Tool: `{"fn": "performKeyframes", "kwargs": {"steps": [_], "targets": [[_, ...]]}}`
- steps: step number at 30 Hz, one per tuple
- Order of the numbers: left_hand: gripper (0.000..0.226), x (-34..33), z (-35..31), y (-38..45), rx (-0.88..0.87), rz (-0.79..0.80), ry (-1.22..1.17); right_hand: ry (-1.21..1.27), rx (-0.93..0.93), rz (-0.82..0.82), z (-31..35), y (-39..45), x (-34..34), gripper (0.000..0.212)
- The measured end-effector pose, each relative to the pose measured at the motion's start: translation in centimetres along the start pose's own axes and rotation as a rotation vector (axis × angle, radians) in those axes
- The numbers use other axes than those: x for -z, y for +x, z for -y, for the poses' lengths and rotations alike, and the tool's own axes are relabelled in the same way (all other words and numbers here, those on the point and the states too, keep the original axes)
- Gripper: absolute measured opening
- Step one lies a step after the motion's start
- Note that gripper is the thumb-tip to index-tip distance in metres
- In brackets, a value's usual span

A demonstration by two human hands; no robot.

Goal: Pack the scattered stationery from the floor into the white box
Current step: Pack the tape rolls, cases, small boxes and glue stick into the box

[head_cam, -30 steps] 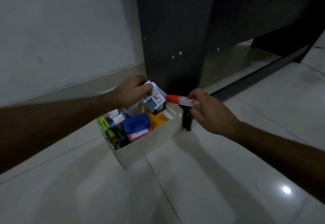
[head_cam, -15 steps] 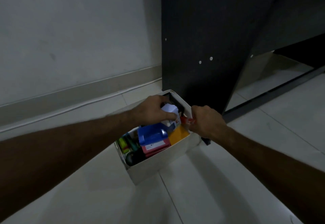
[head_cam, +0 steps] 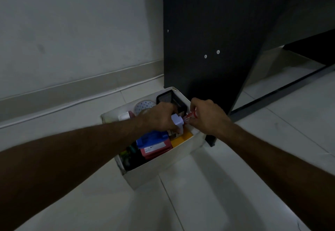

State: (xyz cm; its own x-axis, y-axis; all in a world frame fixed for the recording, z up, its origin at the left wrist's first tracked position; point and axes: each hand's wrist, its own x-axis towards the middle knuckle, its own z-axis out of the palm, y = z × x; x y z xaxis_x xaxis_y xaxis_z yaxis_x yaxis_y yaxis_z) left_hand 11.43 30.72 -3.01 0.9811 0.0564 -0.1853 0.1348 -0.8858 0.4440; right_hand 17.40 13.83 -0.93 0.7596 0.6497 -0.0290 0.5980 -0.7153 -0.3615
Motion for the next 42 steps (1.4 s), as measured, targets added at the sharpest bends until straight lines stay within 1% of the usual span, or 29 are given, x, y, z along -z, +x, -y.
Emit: {"fn": "performKeyframes", "kwargs": {"steps": [2,4,7,8,10,13,16,19,21,25,27,29,30,32,34,35,39,42], "targets": [[0.035,-0.3,0.2,0.4,0.000,-0.004,0.038,0.087,-0.014,-0.001,-0.2,-0.2,0.0,0.034],[0.040,-0.4,0.4,0.8,-0.001,-0.011,0.082,0.142,-0.011,-0.035,-0.5,-0.2,0.3,0.030],[0.043,-0.4,0.4,0.9,-0.019,-0.020,0.123,0.185,-0.001,-0.061,-0.7,-0.3,1.4,0.020],[0.044,-0.3,0.4,0.8,-0.017,-0.026,0.131,0.207,0.005,-0.026,-0.6,-0.3,1.7,0.016],[0.044,-0.3,0.5,0.7,-0.018,-0.058,0.111,0.286,0.007,0.137,-0.3,-0.3,1.5,0.010],[0.038,-0.3,0.9,0.5,-0.029,-0.071,0.041,0.332,-0.031,0.414,0.6,-0.4,0.9,0.015],[0.039,0.0,1.2,0.5,-0.050,-0.008,0.035,0.200,-0.005,0.566,1.4,-0.1,0.4,0.020],[0.050,0.1,1.7,0.4,-0.081,0.075,0.075,-0.028,0.097,0.651,2.1,0.6,-0.4,0.023],[0.056,0.2,1.9,0.3,-0.098,0.098,0.077,-0.062,0.122,0.639,2.1,1.0,-1.1,0.020],[0.061,1.0,2.2,0.4,-0.088,0.148,0.088,-0.051,0.125,0.553,2.1,1.9,-2.6,0.012],[0.061,1.2,2.4,0.6,-0.090,0.152,0.072,-0.061,0.147,0.514,1.9,1.9,-3.1,0.015],[0.060,1.1,2.6,0.7,-0.090,0.142,0.070,0.004,0.139,0.481,1.5,1.7,-2.8,0.015],[0.060,1.0,2.6,0.7,-0.092,0.132,0.075,0.060,0.118,0.446,1.3,1.6,-2.4,0.015],[0.057,1.0,2.7,0.8,-0.101,0.119,0.087,0.161,0.055,0.320,1.0,1.6,-1.9,0.013],[0.053,1.1,2.8,0.9,-0.100,0.118,0.098,0.189,-0.001,0.181,0.8,1.8,-1.9,0.012],[0.053,1.1,2.8,0.9,-0.095,0.119,0.112,0.180,-0.010,0.149,0.8,2.0,-2.1,0.013],[0.057,0.8,2.6,1.1,-0.071,0.101,0.175,0.175,0.022,0.201,0.9,2.2,-3.2,0.025],[0.057,0.7,2.5,1.0,-0.082,0.088,0.194,0.174,0.049,0.191,0.7,2.2,-3.2,0.031]]}}
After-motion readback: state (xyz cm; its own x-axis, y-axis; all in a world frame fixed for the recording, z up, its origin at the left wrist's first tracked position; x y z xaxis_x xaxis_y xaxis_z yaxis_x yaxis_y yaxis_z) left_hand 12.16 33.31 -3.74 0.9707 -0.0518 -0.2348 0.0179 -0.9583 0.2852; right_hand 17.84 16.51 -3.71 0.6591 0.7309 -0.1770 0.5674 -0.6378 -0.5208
